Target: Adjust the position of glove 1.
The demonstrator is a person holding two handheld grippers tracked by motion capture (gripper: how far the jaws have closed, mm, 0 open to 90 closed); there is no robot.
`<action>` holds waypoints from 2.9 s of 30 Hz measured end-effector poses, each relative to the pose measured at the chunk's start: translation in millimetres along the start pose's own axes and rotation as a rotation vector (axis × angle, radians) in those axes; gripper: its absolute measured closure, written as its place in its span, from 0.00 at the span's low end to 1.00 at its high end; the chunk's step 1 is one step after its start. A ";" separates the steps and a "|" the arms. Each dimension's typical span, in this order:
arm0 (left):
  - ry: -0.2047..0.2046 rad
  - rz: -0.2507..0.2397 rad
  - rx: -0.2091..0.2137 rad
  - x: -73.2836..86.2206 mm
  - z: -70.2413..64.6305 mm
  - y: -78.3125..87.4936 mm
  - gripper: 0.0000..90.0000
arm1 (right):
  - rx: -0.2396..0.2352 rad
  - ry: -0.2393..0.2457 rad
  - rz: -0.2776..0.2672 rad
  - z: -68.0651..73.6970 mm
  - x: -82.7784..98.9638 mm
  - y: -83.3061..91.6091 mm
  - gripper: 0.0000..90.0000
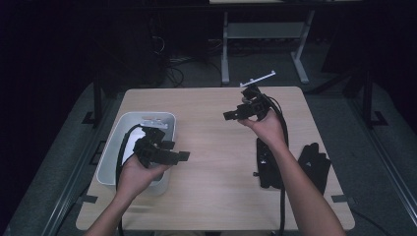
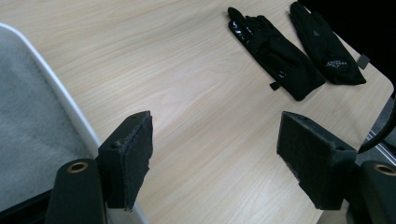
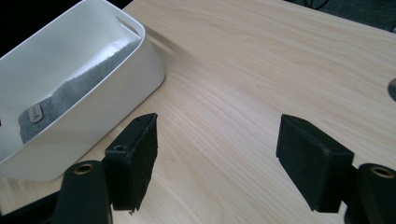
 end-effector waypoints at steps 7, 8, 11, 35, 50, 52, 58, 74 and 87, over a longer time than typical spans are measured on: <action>-0.017 -0.003 0.009 -3.4 -9.2 -8.0 0.29 | 0.012 -0.028 -0.009 -11.7 12.9 11.7 0.32; -0.021 -0.002 0.012 -3.7 -10.7 -10.0 0.29 | 0.016 -0.030 -0.011 -13.8 14.7 13.5 0.32; -0.030 0.006 0.023 -4.2 -15.8 -15.4 0.29 | 0.024 -0.044 -0.009 -20.9 21.0 19.8 0.32; -0.074 0.012 0.056 -12.5 -45.4 -44.1 0.27 | 0.080 -0.097 -0.019 -58.2 72.3 57.1 0.32; -0.118 0.028 0.082 -18.9 -66.0 -68.3 0.26 | 0.121 -0.130 -0.013 -81.2 113.2 81.8 0.32; -0.113 0.030 0.085 -18.9 -68.7 -71.5 0.26 | 0.129 -0.137 -0.010 -85.4 120.1 84.7 0.32; -0.115 0.021 0.086 -20.8 -72.9 -77.0 0.25 | 0.141 -0.174 -0.012 -96.6 144.3 93.5 0.32; -0.134 0.034 0.111 -22.5 -92.1 -98.1 0.25 | 0.190 -0.202 0.011 -115.3 200.6 107.6 0.33; -0.144 0.039 0.121 -19.8 -97.6 -104.6 0.24 | 0.237 -0.192 0.062 -122.5 238.3 107.4 0.35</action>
Point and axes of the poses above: each handheld gripper's, and its own axes: y roughly backward along the jaws, x roughly out of its underside, z roughly to its left, the point moved 8 cm from there along -y, roughly forward along the jaws
